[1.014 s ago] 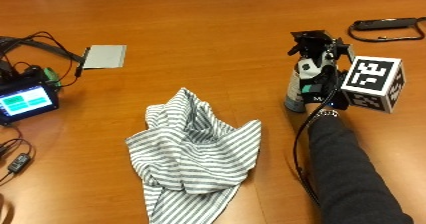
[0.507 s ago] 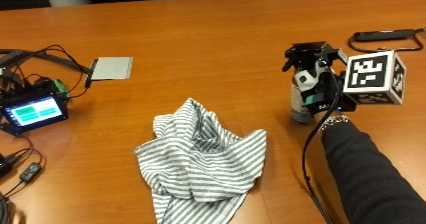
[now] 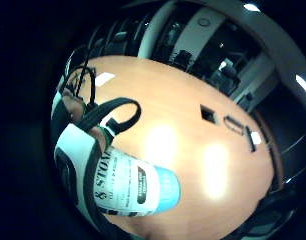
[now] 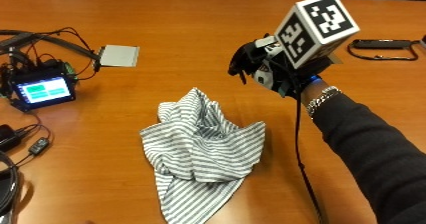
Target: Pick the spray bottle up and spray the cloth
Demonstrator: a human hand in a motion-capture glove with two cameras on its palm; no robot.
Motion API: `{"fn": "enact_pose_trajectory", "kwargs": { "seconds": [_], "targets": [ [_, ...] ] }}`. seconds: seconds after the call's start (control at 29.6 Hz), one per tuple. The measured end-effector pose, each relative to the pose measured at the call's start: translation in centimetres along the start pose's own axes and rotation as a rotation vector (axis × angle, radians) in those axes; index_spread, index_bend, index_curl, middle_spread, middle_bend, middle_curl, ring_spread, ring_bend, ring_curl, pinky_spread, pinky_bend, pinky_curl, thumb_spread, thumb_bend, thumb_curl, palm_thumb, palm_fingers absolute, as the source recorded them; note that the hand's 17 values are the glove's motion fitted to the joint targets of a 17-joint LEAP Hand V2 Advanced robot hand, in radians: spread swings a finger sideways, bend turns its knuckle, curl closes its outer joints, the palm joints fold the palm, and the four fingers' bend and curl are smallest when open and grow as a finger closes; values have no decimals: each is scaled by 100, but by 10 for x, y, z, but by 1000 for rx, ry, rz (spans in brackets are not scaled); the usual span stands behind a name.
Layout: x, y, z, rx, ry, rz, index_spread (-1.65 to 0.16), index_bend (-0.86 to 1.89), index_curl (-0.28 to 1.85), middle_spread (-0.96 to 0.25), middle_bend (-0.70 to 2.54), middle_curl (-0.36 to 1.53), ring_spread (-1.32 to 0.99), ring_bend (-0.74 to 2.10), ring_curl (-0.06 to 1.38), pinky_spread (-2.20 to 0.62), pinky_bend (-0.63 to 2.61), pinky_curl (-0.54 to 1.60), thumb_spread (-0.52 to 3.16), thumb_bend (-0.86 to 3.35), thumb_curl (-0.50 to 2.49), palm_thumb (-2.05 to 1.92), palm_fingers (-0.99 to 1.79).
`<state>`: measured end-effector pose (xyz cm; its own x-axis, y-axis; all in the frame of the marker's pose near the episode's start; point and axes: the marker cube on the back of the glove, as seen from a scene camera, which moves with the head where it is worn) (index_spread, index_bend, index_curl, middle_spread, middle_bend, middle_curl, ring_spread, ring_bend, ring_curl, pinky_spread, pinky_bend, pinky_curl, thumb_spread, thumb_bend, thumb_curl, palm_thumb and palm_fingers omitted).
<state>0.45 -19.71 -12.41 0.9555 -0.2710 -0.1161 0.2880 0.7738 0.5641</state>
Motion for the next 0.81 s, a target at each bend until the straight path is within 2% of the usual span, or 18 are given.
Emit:
{"fn": "enact_pose_trajectory", "kwargs": {
  "seconds": [0.2,0.47,0.64,0.81],
  "targets": [
    [-41,-8,4,-102,224,-245,-29,17,46,-21,35,47,-18,58,42,-15,41,38,98,-2,54,86,127],
    [-68,10,26,-169,469,-446,-29,17,46,-22,35,48,-18,58,42,-15,42,38,94,-2,56,86,126],
    [-78,22,37,-188,509,-504,-29,17,46,-22,35,48,-18,59,42,-15,43,38,93,-2,56,86,126],
    [-79,20,36,-190,474,-479,-29,17,46,-22,35,48,-18,59,42,-15,43,38,92,-2,57,85,126]
  ]
}}
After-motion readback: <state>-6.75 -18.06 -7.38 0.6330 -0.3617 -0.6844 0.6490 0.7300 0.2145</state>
